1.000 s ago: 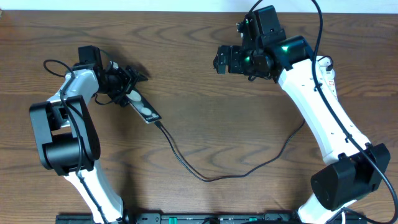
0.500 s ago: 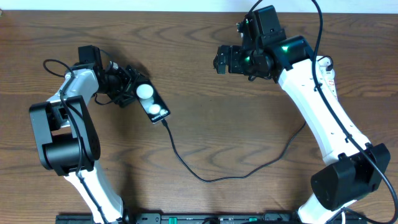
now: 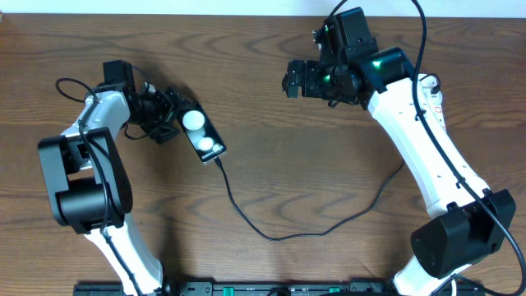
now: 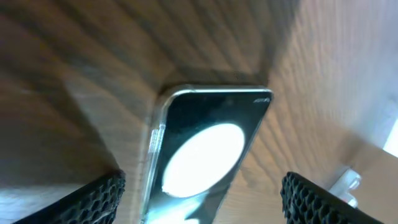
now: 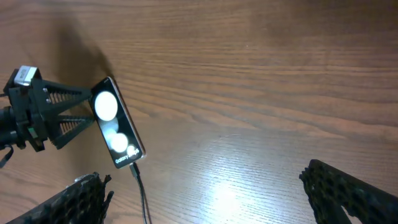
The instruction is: Plug charger to phone and switch on socket
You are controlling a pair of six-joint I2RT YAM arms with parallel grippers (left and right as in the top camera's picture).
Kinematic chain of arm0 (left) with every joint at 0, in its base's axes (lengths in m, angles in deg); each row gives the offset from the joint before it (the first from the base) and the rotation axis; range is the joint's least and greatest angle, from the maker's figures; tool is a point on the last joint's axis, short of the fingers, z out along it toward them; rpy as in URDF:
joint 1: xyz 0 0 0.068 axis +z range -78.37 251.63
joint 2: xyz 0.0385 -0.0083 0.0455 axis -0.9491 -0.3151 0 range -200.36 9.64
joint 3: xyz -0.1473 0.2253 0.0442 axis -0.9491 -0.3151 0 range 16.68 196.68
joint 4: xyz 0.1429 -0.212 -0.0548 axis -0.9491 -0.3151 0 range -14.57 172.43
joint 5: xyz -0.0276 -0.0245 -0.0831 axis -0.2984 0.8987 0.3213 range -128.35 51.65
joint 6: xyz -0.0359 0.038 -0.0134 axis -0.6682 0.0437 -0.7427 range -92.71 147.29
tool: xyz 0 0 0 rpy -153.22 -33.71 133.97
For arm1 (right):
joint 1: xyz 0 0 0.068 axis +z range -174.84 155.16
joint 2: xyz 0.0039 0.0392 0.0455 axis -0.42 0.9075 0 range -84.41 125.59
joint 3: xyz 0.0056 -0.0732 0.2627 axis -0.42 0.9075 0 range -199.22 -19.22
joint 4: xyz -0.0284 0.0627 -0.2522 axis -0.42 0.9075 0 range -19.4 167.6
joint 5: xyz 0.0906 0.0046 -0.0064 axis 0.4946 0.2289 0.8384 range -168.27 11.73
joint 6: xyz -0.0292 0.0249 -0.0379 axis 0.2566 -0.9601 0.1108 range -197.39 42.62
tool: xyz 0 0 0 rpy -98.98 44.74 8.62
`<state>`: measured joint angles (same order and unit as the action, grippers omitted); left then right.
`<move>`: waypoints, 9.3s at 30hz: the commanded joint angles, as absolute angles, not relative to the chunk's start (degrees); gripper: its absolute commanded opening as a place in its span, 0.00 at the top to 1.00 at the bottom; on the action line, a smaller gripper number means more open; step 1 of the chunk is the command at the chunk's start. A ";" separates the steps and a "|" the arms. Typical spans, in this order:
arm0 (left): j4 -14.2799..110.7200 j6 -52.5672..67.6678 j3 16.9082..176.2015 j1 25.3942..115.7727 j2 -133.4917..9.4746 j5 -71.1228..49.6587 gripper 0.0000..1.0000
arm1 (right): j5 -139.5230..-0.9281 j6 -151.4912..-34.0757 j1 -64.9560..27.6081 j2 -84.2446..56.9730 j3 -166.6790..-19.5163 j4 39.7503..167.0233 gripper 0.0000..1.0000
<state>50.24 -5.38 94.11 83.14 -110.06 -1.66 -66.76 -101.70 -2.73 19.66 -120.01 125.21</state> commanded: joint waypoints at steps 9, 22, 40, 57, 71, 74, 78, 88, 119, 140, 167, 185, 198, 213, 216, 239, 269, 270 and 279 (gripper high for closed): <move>45.50 7.54 88.56 84.39 -103.53 -28.48 0.15 | -67.44 -101.05 -2.23 18.02 -121.11 125.25 0.01; 43.68 15.25 88.56 79.32 -80.29 -28.33 0.15 | -67.42 -100.94 -2.23 18.02 -121.11 125.60 0.01; 48.58 17.62 88.56 70.62 -73.76 -18.80 0.11 | -63.88 -97.33 -2.88 17.35 -121.35 128.73 0.01; 51.88 17.62 88.56 70.64 -73.71 -14.84 0.09 | -43.79 -85.40 -31.14 12.67 -128.08 139.72 0.01; 51.84 17.62 88.56 70.64 -73.71 -14.97 0.09 | -51.29 -73.35 -57.57 13.72 -127.12 142.63 0.01; 51.84 17.62 88.56 70.64 -73.71 -14.97 0.09 | -51.33 -69.29 -60.39 14.90 -125.17 141.69 0.01; 51.86 17.59 88.56 70.62 -73.71 -14.97 0.08 | -50.67 -63.39 -61.87 18.70 -122.55 141.32 0.01; 51.68 17.59 88.56 70.64 -73.71 -14.97 0.08 | -50.24 -59.56 -61.79 32.67 -120.95 138.59 0.01; 51.73 17.59 88.56 70.64 -73.71 -14.97 0.08 | -45.78 -53.16 -52.24 40.43 -120.67 129.21 0.01; 51.71 17.59 88.56 70.64 -73.71 -14.97 0.08 | -44.45 -57.22 -49.48 40.43 -111.58 120.88 0.01; 51.71 17.59 88.56 70.64 -73.71 -14.99 0.08 | -50.48 -58.86 -49.74 40.43 -117.37 119.18 0.01; 51.71 17.59 88.56 70.64 -73.71 -14.97 0.08 | -47.88 -62.62 -48.37 40.43 -116.87 119.24 0.01; 51.71 17.59 88.56 70.64 -73.71 -14.97 0.08 | -47.64 -63.67 -47.54 41.96 -116.58 119.66 0.01; 51.68 17.59 88.56 70.64 -73.71 -14.97 0.08 | -44.66 -64.11 -47.49 41.98 -116.58 119.92 0.02; 51.68 17.59 88.56 70.64 -73.71 -14.97 0.08 | -44.66 -64.11 -47.36 41.98 -116.54 120.42 0.02; 51.66 17.59 88.56 70.64 -73.71 -14.97 0.08 | -43.18 -66.47 -46.92 41.98 -108.39 116.71 0.04; 51.47 17.59 88.56 70.64 -73.71 -14.97 0.08 | -48.86 -65.88 -49.50 41.83 -118.11 121.69 0.01; 51.47 17.59 88.56 70.64 -73.71 -14.97 0.08 | -48.49 -66.23 -49.48 41.83 -118.11 121.63 0.01; 51.47 17.59 88.56 70.64 -73.71 -14.97 0.08 | -46.15 -66.21 -49.48 41.83 -118.11 121.58 0.01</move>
